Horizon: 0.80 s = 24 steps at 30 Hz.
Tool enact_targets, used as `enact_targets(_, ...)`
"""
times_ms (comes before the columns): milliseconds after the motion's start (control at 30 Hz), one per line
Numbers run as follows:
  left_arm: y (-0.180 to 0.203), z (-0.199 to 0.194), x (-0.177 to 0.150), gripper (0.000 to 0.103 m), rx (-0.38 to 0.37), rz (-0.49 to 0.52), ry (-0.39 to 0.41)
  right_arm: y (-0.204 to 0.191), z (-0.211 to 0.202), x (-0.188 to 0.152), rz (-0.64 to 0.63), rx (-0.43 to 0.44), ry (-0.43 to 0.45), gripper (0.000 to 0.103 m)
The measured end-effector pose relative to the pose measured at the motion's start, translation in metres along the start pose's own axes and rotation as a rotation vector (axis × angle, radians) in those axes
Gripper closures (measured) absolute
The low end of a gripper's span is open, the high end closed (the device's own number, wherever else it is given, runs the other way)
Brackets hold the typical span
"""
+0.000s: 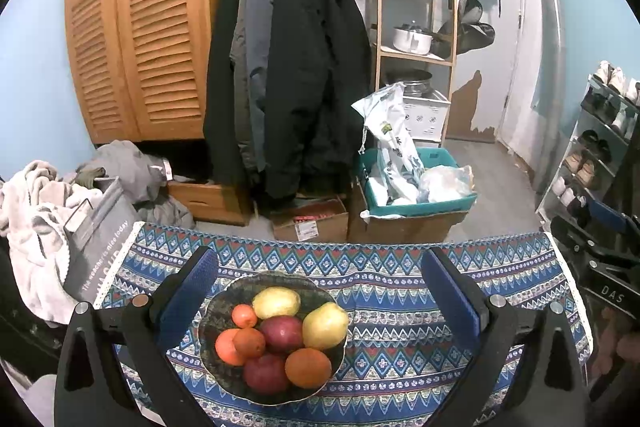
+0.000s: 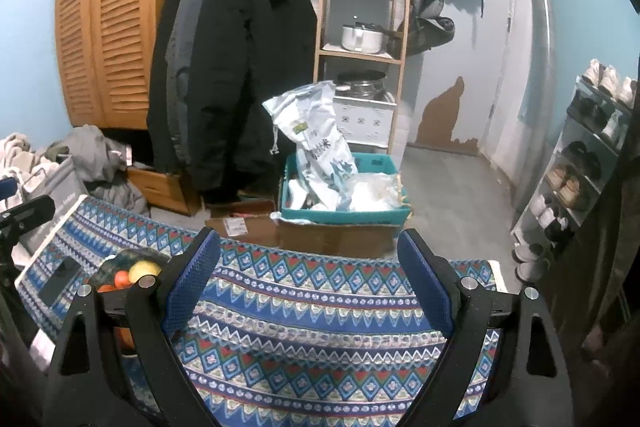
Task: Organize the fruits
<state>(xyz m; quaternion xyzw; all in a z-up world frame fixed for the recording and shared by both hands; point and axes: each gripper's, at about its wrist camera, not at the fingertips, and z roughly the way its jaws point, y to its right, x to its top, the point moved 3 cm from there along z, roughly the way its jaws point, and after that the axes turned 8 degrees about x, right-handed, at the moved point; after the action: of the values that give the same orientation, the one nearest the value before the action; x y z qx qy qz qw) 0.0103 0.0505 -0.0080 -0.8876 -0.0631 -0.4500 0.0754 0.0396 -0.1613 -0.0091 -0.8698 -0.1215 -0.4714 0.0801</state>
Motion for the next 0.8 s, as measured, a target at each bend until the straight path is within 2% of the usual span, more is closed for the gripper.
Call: enact_targets(800, 0.0025, -0.0011, -0.0009, 0.001, -0.016, -0.016, -0.013, 0.0061, -0.0028, -0.0003, 0.022, 0.014, -0.004, 0.014)
